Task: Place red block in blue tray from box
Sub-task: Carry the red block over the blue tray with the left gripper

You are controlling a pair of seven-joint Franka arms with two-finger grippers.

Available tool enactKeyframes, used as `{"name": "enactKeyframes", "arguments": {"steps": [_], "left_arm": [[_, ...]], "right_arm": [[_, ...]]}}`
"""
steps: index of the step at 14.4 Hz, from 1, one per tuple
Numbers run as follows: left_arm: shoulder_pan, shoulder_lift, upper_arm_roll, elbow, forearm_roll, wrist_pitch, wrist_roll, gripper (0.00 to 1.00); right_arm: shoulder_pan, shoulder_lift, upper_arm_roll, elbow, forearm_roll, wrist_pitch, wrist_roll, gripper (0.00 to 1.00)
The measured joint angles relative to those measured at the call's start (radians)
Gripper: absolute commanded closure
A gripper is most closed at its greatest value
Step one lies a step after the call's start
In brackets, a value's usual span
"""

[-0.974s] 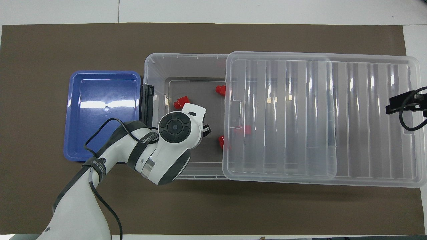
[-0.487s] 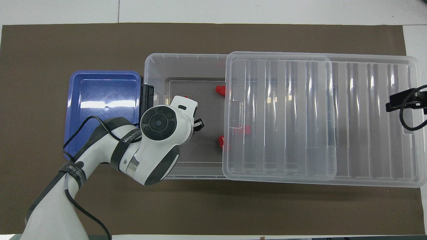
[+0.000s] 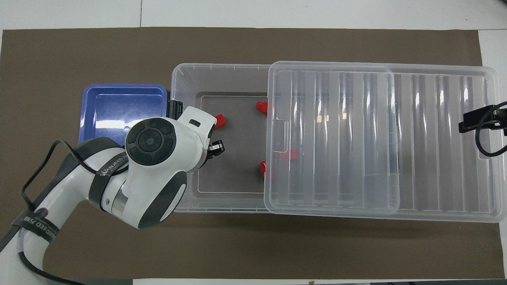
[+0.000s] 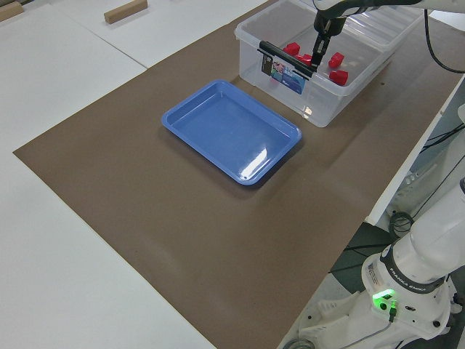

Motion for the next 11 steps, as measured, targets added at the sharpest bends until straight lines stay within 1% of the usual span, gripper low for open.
{"name": "enactKeyframes", "arguments": {"steps": [2,6,11], "left_arm": [[0.027,-0.037,0.002,0.005,0.000,-0.036,0.078,1.00],[0.126,-0.112,0.004,0.009,-0.006,-0.086,0.321,1.00],[0.293,-0.112,0.009,-0.004,-0.006,-0.090,0.644,1.00]], "right_arm": [[0.000,-0.001,0.001,0.000,0.000,-0.003,0.000,0.00],[-0.002,-0.003,-0.002,0.000,0.000,-0.035,0.000,0.00],[-0.003,-0.005,-0.004,0.000,0.000,-0.035,0.000,0.00]]}}
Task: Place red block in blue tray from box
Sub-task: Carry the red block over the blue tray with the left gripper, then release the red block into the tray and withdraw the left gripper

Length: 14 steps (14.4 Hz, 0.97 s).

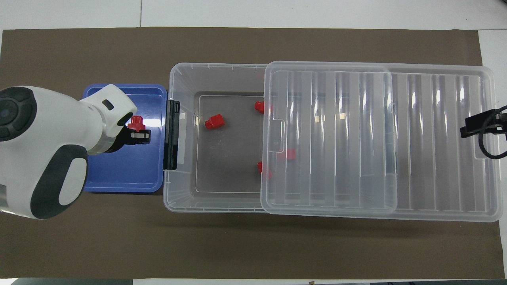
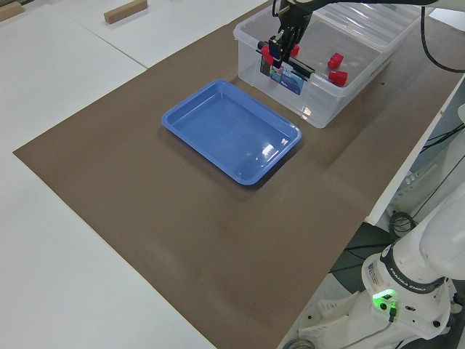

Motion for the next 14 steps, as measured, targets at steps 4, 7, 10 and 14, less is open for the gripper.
{"name": "enactKeyframes", "arguments": {"steps": [4,7,10,14], "left_arm": [[0.103,0.040,0.001,-0.081,0.000,0.099,0.143,1.00],[0.166,0.099,0.001,-0.147,0.000,0.203,0.208,1.00],[0.192,0.159,0.001,-0.155,0.000,0.281,0.236,1.00],[0.193,0.211,-0.002,-0.155,0.000,0.320,0.237,1.00]], "right_arm": [[0.000,0.000,0.000,0.000,0.000,0.000,0.000,0.00],[0.000,0.000,0.000,0.000,0.000,0.000,0.000,0.00],[0.000,0.000,0.000,0.000,-0.001,0.011,-0.001,0.00],[-0.025,-0.001,-0.026,-0.032,-0.003,0.103,-0.126,0.94]]}}
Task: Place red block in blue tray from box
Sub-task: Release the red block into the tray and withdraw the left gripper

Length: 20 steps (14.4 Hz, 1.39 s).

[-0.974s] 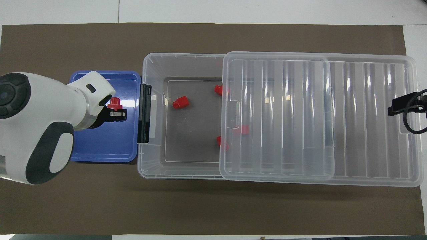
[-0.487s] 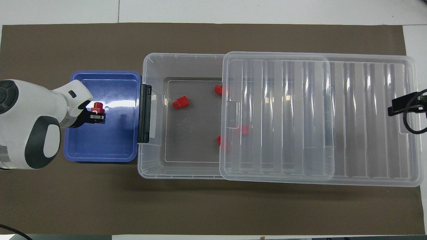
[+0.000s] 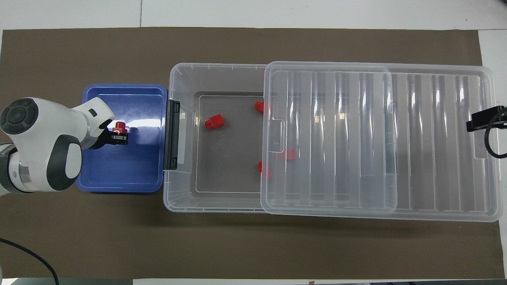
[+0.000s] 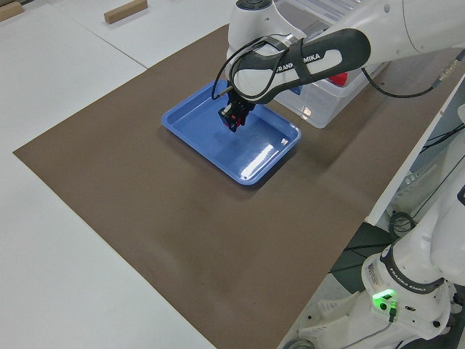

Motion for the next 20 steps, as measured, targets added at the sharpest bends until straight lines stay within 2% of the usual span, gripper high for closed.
{"name": "enactKeyframes", "arguments": {"steps": [1,2,3,4,5,10,15,20], "left_arm": [[0.001,0.009,0.000,0.000,0.000,0.002,0.000,1.00],[0.002,0.016,0.000,0.000,0.000,0.003,0.000,1.00],[0.004,0.022,0.000,0.000,0.000,0.003,0.000,0.95],[0.007,0.027,0.000,0.000,0.000,0.004,0.000,0.33],[0.011,0.031,0.001,0.000,0.000,0.004,0.000,0.00],[0.020,0.023,0.001,0.022,0.000,-0.021,-0.003,0.00],[0.021,-0.055,0.001,0.101,0.000,-0.158,-0.055,0.00],[0.021,-0.111,0.001,0.238,0.000,-0.334,-0.092,0.00]], "right_arm": [[-0.010,-0.001,-0.022,-0.017,0.000,0.021,-0.047,1.00],[-0.016,-0.003,-0.052,-0.038,0.000,0.046,-0.090,1.00],[-0.019,-0.005,-0.084,-0.063,-0.001,0.077,-0.134,1.00],[-0.023,-0.007,-0.110,-0.090,-0.002,0.113,-0.175,1.00],[-0.027,-0.008,-0.132,-0.117,-0.005,0.154,-0.203,1.00],[-0.041,-0.007,-0.181,-0.212,-0.018,0.274,-0.233,1.00],[-0.044,0.008,-0.184,-0.284,-0.019,0.357,-0.239,1.00],[-0.021,0.010,-0.181,-0.319,-0.019,0.386,-0.240,1.00]]}}
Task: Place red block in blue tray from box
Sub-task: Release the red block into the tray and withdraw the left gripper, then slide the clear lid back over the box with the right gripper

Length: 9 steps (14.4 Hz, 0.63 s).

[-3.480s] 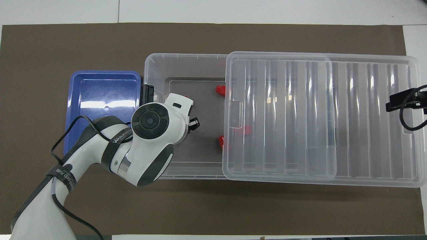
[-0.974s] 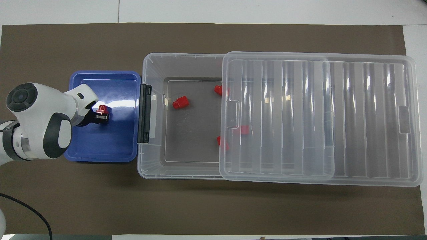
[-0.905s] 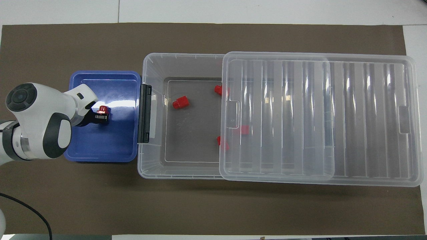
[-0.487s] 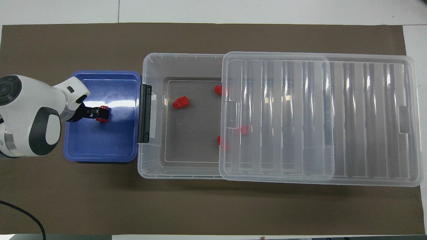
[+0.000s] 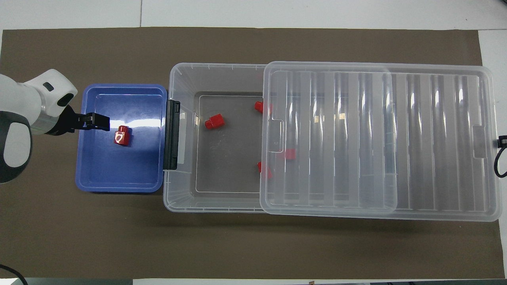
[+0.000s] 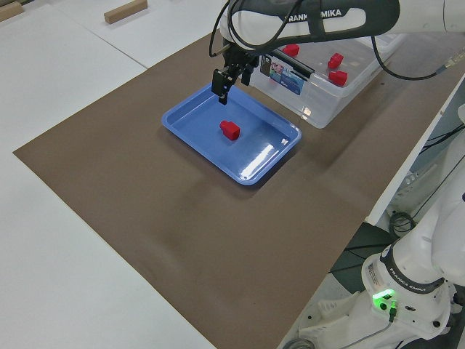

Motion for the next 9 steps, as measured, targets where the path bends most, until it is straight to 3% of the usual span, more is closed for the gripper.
{"name": "enactKeyframes", "arguments": {"steps": [9], "left_arm": [[0.004,-0.046,0.002,0.226,0.000,-0.226,-0.065,0.00]], "right_arm": [[0.064,0.000,0.005,-0.003,0.002,0.000,0.059,1.00]]}}
